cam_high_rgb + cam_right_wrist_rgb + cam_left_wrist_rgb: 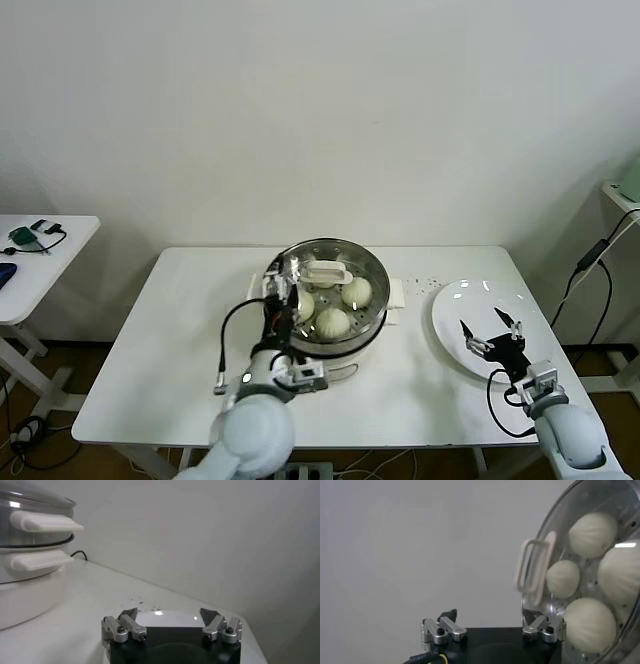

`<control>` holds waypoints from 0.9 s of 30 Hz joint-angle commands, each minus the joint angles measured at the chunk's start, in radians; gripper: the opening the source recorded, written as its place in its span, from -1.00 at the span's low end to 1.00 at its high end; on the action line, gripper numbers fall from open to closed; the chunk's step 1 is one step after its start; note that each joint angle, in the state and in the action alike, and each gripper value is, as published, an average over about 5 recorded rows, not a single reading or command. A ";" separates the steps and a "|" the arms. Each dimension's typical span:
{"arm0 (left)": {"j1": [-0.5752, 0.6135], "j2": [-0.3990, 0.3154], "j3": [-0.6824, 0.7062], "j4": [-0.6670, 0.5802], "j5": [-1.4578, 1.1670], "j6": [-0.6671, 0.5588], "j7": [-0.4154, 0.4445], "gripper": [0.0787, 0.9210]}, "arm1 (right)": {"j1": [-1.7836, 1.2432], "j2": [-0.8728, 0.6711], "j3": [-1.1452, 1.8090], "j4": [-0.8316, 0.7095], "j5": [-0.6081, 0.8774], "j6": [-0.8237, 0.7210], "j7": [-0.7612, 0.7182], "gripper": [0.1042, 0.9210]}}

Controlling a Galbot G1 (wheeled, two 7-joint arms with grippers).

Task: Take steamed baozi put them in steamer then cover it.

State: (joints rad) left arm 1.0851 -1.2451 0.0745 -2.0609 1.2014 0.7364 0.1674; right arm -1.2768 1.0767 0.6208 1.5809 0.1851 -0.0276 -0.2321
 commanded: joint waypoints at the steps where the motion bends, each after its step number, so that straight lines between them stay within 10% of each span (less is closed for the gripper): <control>1: 0.298 0.070 -0.399 -0.164 -0.692 -0.383 -0.408 0.77 | -0.018 0.015 0.008 0.020 0.008 0.008 -0.005 0.76; 15: 0.546 -0.204 -0.803 -0.005 -1.348 -0.795 -0.350 0.77 | -0.084 0.067 0.031 0.055 0.047 0.095 -0.018 0.76; 27: 0.573 -0.213 -0.812 0.031 -1.361 -0.848 -0.272 0.77 | -0.109 0.075 0.045 0.051 0.066 0.128 -0.026 0.76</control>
State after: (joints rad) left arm 1.5818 -1.3989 -0.6263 -2.0772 0.0307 0.1377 -0.1384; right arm -1.3716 1.1461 0.6605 1.6347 0.2335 0.0723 -0.2545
